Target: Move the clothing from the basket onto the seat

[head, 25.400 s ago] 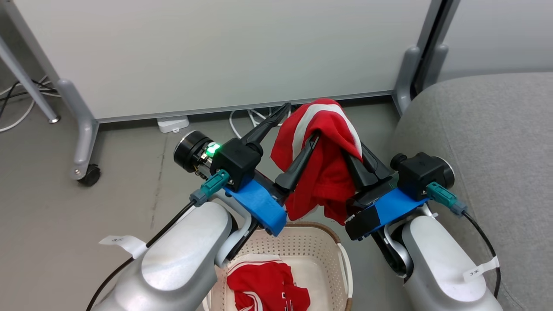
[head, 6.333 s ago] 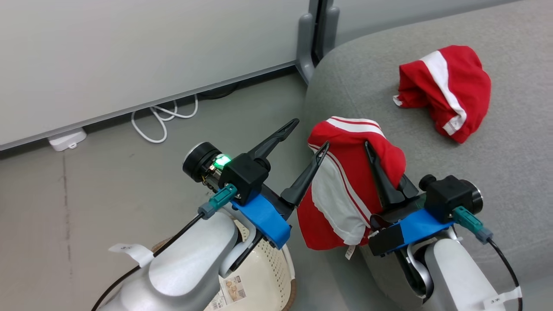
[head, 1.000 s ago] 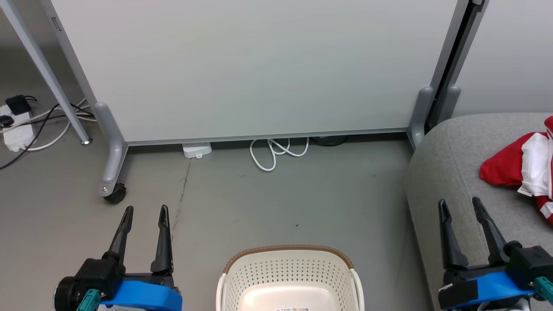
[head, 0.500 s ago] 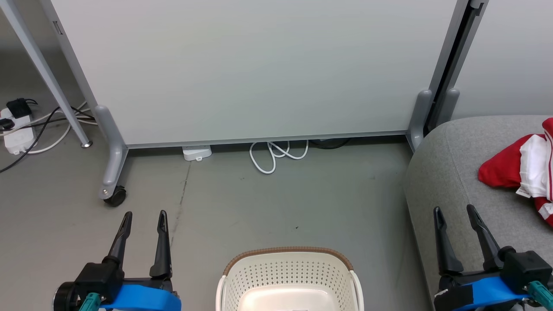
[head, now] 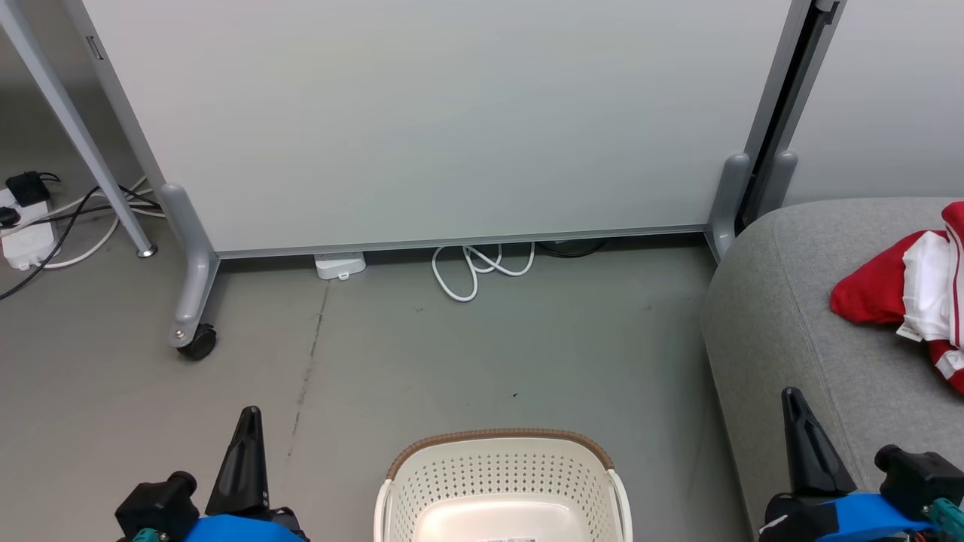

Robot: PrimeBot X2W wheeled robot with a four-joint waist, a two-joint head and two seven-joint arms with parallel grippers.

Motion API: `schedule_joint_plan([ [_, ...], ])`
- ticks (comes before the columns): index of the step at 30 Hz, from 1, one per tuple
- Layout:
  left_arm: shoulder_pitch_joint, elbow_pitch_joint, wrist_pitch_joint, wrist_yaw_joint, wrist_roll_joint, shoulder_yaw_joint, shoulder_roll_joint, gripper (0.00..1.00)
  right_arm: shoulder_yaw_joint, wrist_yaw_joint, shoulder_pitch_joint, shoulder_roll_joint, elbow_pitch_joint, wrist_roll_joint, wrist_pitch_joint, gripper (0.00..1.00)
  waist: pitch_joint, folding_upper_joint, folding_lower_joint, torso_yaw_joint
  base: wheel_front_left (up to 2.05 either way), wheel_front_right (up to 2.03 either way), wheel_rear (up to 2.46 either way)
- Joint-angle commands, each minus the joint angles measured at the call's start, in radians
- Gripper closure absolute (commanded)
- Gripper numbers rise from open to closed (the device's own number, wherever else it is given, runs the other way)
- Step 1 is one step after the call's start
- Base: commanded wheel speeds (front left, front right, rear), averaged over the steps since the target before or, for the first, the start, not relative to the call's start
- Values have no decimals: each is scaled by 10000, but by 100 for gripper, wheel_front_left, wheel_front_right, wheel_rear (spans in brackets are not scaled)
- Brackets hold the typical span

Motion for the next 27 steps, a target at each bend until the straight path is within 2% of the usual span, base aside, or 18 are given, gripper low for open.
schedule_joint_plan([
  [1, -336, -167, 120, -9, -553, 100, 23, 100, -39, 0, -244, -32, -151, 604, 115, 100, 8, -1, 0, -13, 0, 0, 0],
  [16, -578, -216, 760, -23, -3125, 350, -15, 100, -82, 1, -444, -36, -145, 3262, 733, 100, 64, -1, 0, -113, 0, 0, 0],
  [27, -719, -230, 1139, -33, -4610, 503, -35, 100, -125, 1, -571, -39, -114, 4790, 1112, 100, 101, -1, 0, -180, 0, 0, 0],
])
